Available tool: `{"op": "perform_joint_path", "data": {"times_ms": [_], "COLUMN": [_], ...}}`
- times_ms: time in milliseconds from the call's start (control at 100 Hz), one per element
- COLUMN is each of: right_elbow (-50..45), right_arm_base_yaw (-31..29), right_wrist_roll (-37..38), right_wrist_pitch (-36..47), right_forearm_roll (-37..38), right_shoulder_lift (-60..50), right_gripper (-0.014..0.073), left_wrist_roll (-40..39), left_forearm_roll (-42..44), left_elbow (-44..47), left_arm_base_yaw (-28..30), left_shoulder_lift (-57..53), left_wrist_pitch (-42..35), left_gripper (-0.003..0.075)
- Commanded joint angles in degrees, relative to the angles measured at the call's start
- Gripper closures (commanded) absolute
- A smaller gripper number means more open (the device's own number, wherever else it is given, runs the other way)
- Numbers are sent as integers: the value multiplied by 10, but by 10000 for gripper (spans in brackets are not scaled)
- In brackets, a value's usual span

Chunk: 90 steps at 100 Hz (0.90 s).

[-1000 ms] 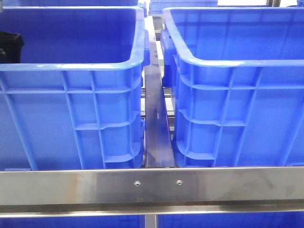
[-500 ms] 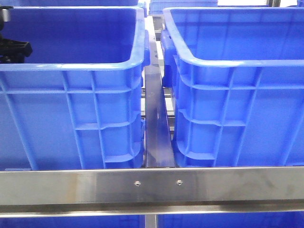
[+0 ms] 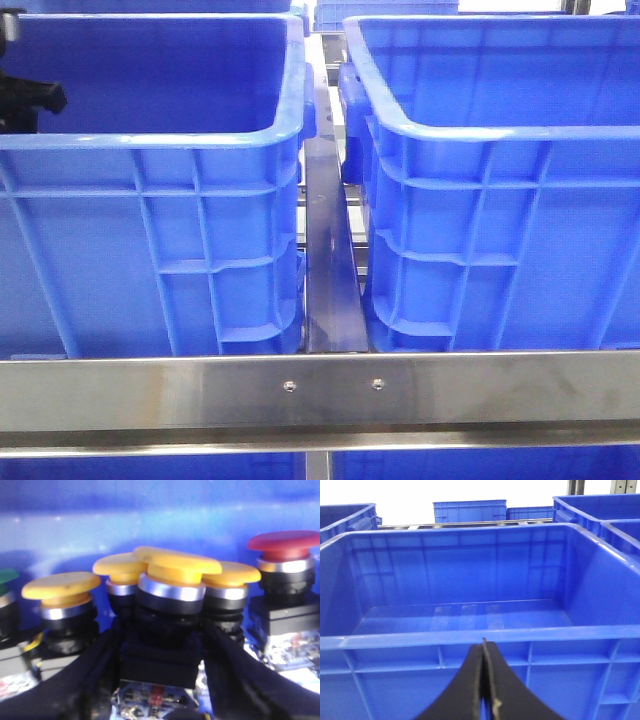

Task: Pick red and yellow buttons and place in box
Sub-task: 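Lower the left gripper into the button bin and grasp a yellow-capped button, then lift the yellow button with the left gripper toward the gap between bins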

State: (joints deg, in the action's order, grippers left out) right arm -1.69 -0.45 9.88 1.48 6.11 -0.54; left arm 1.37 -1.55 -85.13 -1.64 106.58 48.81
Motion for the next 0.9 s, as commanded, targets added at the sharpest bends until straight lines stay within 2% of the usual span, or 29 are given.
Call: {"op": "perform_joint_path", "data": {"times_ms": [0, 210, 400, 610, 890], "right_elbow": [10, 10, 10, 10, 10], "right_arm_base_yaw": [0, 0, 0, 0, 0], "right_wrist_roll": [0, 0, 0, 0, 0], "right_wrist_pitch": [40, 40, 40, 40, 40], "right_forearm_roll": [7, 7, 7, 7, 7], "right_shoulder_lift": [-14, -14, -14, -14, -14], "right_gripper": [664, 664, 664, 664, 664], "left_wrist_roll": [9, 85, 170, 285, 359], "left_forearm_roll": [-8, -10, -29, -169, -337], "left_elbow": [-17, -17, -17, -17, -17], "left_arm_base_yaw": [-7, -40, -96, -157, -227], "left_shoulder_lift": [-55, -111, -154, -169, -169], "left_wrist_pitch": [-21, -19, 10, 41, 47], "left_gripper": [552, 552, 552, 552, 552]}}
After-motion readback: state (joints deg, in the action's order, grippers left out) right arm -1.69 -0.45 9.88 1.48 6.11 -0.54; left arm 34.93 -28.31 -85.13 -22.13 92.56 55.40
